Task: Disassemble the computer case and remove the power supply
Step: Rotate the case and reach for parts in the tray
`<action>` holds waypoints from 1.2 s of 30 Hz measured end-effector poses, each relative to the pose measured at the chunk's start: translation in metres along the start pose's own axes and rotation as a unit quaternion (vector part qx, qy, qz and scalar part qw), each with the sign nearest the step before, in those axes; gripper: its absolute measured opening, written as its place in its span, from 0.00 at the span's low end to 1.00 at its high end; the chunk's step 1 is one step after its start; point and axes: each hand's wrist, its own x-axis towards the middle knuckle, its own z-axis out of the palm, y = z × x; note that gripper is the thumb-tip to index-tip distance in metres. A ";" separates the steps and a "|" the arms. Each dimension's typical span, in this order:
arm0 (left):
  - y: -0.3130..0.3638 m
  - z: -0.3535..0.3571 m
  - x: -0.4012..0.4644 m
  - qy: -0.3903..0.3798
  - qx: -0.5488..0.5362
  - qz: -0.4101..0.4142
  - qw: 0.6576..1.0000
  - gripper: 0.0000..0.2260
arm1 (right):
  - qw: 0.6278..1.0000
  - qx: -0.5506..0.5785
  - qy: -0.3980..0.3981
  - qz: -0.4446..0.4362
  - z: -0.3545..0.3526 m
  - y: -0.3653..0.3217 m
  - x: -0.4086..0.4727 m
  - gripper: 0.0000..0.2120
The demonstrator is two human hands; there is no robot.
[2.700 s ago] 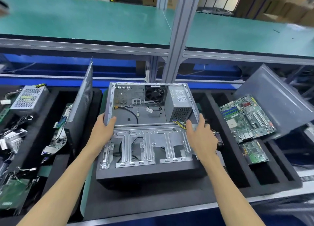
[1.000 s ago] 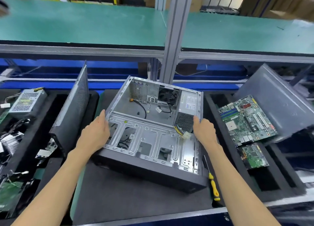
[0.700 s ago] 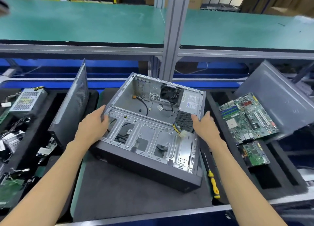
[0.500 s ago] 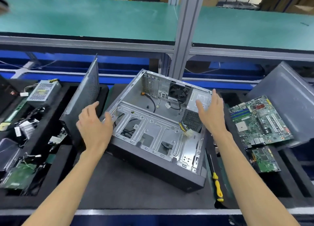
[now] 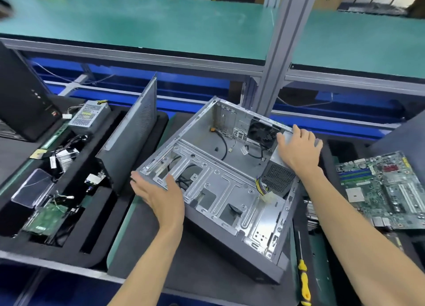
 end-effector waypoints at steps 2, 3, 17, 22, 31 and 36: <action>-0.003 0.005 -0.002 0.024 -0.007 0.016 1.000 0.34 | 1.000 0.004 0.005 -0.002 -0.001 0.001 0.001 0.30; -0.004 0.007 -0.002 0.037 -0.006 0.022 0.999 0.33 | 1.000 0.012 0.015 -0.005 -0.002 0.001 0.001 0.28; -0.006 0.016 0.034 0.009 0.054 0.075 0.996 0.32 | 0.995 0.037 0.096 0.003 -0.004 0.014 0.002 0.19; -0.001 0.018 0.070 -0.035 0.085 0.097 0.991 0.31 | 0.992 0.016 0.122 0.025 -0.004 0.016 -0.005 0.19; 0.015 0.030 0.144 -0.109 0.155 0.126 0.974 0.31 | 0.982 0.007 0.160 0.101 0.004 0.003 -0.031 0.23; 0.020 0.040 0.173 -0.152 0.169 0.140 0.964 0.31 | 0.982 -0.021 0.143 0.122 0.004 0.002 -0.043 0.25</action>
